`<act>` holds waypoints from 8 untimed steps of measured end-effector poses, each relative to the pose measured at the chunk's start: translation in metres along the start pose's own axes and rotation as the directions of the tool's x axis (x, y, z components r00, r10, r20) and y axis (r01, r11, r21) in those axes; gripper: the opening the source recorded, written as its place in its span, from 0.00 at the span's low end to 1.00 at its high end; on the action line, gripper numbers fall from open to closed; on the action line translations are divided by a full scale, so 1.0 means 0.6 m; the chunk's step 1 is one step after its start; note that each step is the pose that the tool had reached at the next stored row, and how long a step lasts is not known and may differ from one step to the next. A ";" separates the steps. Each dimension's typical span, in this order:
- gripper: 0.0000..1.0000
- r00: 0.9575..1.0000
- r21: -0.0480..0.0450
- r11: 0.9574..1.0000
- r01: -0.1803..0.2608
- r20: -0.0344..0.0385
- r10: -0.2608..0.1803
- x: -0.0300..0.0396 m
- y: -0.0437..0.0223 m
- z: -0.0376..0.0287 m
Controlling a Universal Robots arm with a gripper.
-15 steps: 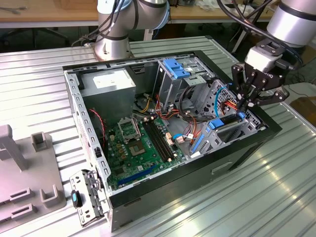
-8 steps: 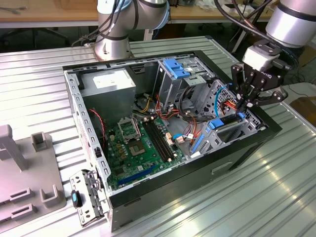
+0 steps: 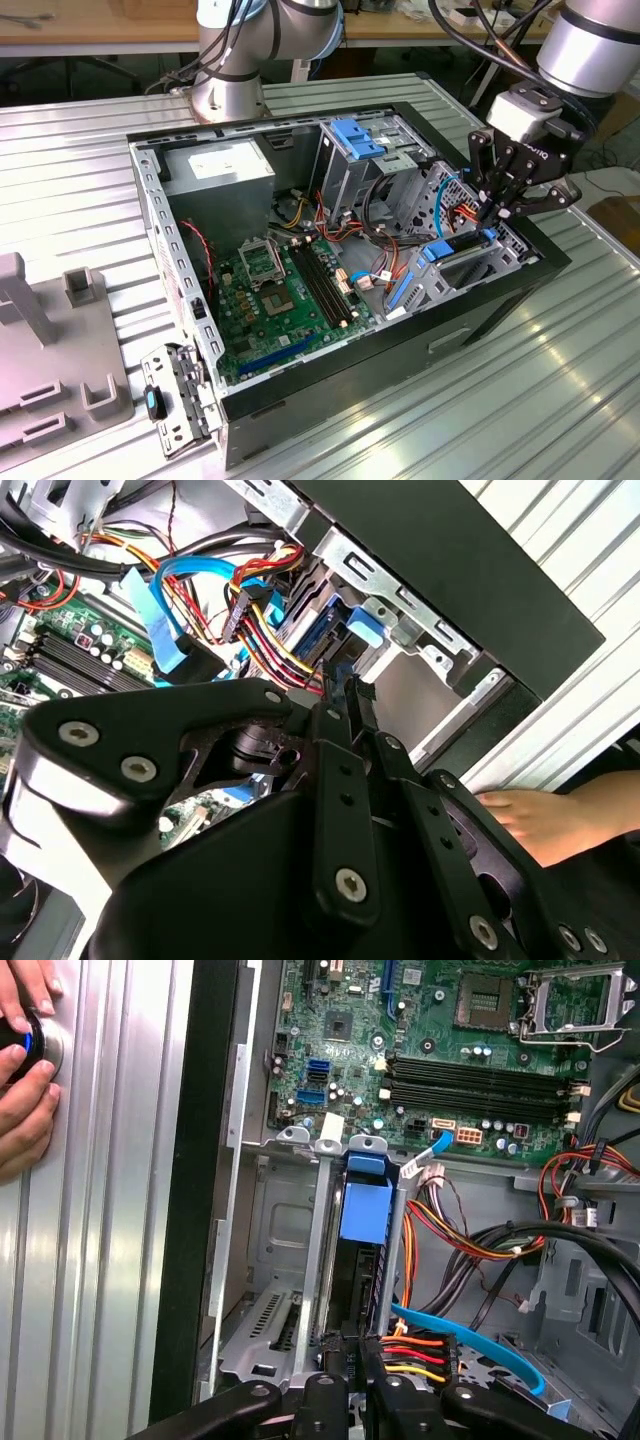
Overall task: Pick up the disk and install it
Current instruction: 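Insert the first disk wire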
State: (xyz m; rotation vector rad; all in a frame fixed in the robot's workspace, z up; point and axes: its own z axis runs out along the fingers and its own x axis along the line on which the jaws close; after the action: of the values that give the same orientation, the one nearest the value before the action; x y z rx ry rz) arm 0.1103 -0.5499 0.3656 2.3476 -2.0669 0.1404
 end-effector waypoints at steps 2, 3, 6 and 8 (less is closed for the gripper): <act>0.17 1.000 0.000 1.000 0.000 0.000 0.000 0.000 0.000 0.000; 0.17 1.000 0.000 1.000 0.000 0.000 0.000 0.000 0.000 0.000; 0.17 1.000 0.000 1.000 0.000 0.000 0.000 0.000 0.001 0.000; 0.17 1.000 0.000 1.000 0.000 0.000 0.000 -0.002 0.000 0.000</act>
State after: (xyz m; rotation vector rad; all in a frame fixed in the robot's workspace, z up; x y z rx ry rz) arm 0.1099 -0.5488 0.3654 2.3476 -2.0671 0.1402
